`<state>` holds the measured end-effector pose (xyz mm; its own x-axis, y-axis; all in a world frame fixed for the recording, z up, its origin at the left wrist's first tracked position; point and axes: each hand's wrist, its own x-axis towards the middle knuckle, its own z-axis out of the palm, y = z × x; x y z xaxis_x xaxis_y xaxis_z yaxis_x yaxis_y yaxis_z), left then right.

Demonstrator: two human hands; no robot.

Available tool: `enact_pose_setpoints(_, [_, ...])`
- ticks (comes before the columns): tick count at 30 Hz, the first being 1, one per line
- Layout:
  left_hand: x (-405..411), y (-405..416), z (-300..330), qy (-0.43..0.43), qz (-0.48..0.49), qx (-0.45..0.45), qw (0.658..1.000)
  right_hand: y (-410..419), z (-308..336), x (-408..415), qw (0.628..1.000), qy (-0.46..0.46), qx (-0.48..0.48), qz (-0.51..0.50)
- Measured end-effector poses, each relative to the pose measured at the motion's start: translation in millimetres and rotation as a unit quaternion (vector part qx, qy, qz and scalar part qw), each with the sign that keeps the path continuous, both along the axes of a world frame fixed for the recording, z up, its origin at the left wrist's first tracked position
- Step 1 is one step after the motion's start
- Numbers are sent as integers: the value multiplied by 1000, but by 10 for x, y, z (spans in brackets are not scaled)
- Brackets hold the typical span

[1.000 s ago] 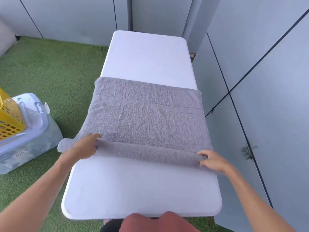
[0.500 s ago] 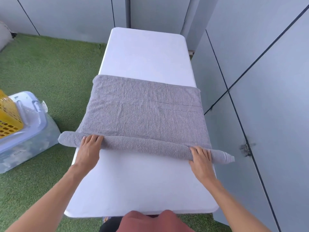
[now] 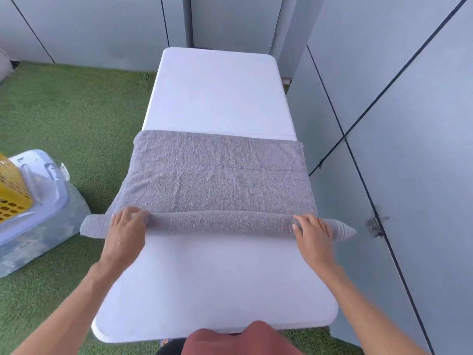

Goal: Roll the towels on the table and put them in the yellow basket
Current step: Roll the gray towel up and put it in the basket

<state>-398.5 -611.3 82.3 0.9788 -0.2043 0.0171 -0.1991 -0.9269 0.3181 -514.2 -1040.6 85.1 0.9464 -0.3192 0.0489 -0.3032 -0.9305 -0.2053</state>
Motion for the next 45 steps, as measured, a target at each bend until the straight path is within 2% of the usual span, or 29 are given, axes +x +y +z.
enact_pose_setpoints(1, [-126,-4,-79,-40,-22,33,998,42,-56,-59,999,-2,-31,13])
enact_pose_setpoints(2, [-243,-13,-163,-45,-40,54,997,62,-118,-107,998,6,-57,32])
enact_pose_setpoints(5, [-350,-22,-363,10,-60,82,995,48,-240,-112,993,79,-76,48])
enact_pose_setpoints(9, [-72,-53,-282,12,-56,87,995,45,-87,91,991,107,-69,46])
enact_pose_setpoints(11, [43,-8,-190,48,-56,101,992,-7,16,141,984,153,-55,76])
enact_pose_setpoints(14, [147,89,-109,162,-86,121,976,-171,173,187,950,284,37,121])
enact_pose_setpoints(16, [243,125,-37,262,-70,63,961,-250,218,259,923,344,142,97])
enact_pose_setpoints(17, [280,138,-21,273,-51,18,960,-260,216,291,923,333,181,72])
enact_pose_setpoints(19, [273,143,4,176,-17,-36,984,-226,162,291,959,210,189,29])
enact_pose_setpoints(21, [143,142,-65,54,-34,-19,998,-127,99,207,990,84,114,19])
enact_pose_setpoints(22, [50,140,-114,22,-60,2,998,-75,62,148,995,56,75,32])
enact_pose_setpoints(26, [-24,97,-185,38,-89,65,993,21,-41,45,987,128,-27,90])
enact_pose_setpoints(31, [124,-13,-102,28,-77,120,989,25,-5,199,989,128,-11,74])
enact_pose_setpoints(33, [195,-18,-8,87,-113,157,977,-50,-11,160,982,163,-3,95])
enact_pose_setpoints(35, [292,17,94,193,-150,176,954,-205,12,106,969,220,45,103])
enact_pose_setpoints(37, [322,49,139,280,-142,106,943,-324,92,97,940,271,192,72])
enact_pose_setpoints(38, [295,69,122,273,-118,56,953,-354,131,103,923,277,264,51])
enact_pose_setpoints(39, [254,80,90,226,-84,6,970,-366,143,113,916,255,309,25])
enact_pose_setpoints(40, [190,79,56,153,-54,-25,986,-350,152,118,927,207,313,4])
enact_pose_setpoints(42, [35,74,-51,13,-48,-17,999,-274,95,91,978,73,196,0])
enact_pose_setpoints(43, [-35,76,-105,-20,-66,-1,998,-202,60,52,990,35,135,17])
enact_pose_setpoints(45, [-116,86,-187,-13,-97,40,994,-37,-12,-35,995,35,56,68])
